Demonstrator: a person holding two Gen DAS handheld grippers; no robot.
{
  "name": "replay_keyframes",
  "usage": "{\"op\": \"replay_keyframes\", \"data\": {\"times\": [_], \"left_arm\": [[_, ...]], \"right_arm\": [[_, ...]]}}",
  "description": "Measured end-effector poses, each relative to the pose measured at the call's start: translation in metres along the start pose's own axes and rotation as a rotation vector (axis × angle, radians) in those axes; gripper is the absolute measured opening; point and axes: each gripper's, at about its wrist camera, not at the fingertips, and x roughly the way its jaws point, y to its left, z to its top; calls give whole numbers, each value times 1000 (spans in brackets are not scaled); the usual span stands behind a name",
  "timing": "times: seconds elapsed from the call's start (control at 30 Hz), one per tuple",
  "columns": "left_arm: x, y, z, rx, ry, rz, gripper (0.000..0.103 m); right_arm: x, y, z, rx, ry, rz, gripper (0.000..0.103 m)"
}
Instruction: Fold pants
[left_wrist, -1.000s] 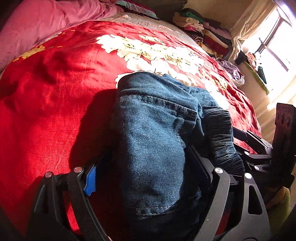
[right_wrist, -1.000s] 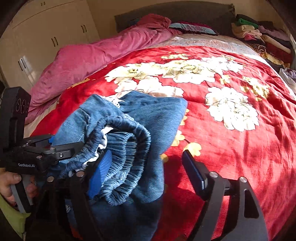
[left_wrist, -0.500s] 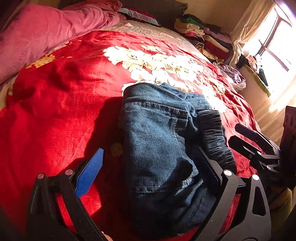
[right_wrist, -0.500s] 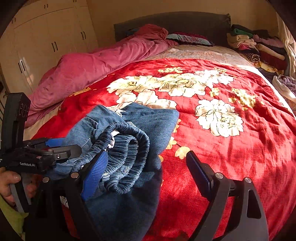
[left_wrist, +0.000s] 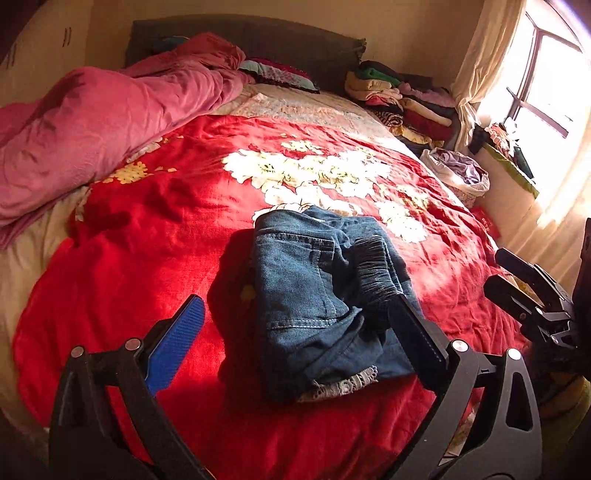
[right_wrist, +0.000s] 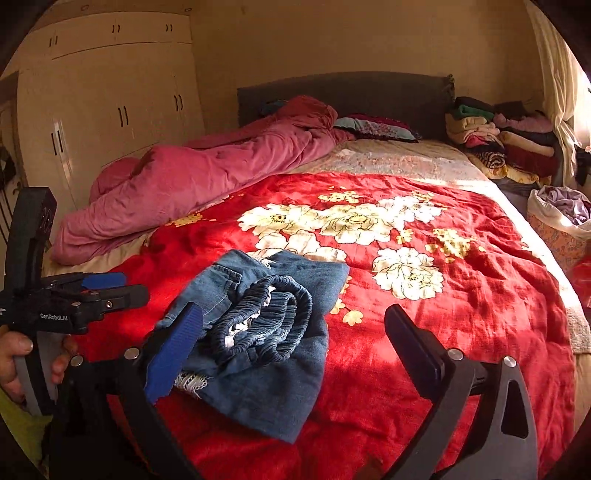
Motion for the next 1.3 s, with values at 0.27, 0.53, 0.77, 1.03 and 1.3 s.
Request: {"op": "replay_keyframes", "data": {"times": [0.27,0.53,0.77,1.03,1.3], "left_arm": [[-36,-4,-13,-2,-47,12,93],[-45,-8,-50,22,-23,54,93],[-34,-11,-77,23,18,56,93],[-21,-16,-95,35,42,56,93],[-11,-8,-102,13,55,67,93]], "right_arm": [[-36,10,-9,-17,-45,-21,98],[-60,19,-29,-32,-53,-31,98],[-58,22,-56,3,-4,-38,98],[-48,24,-78,8,40,-50,98],[-28,27,-98,3,77,-90,98]]}}
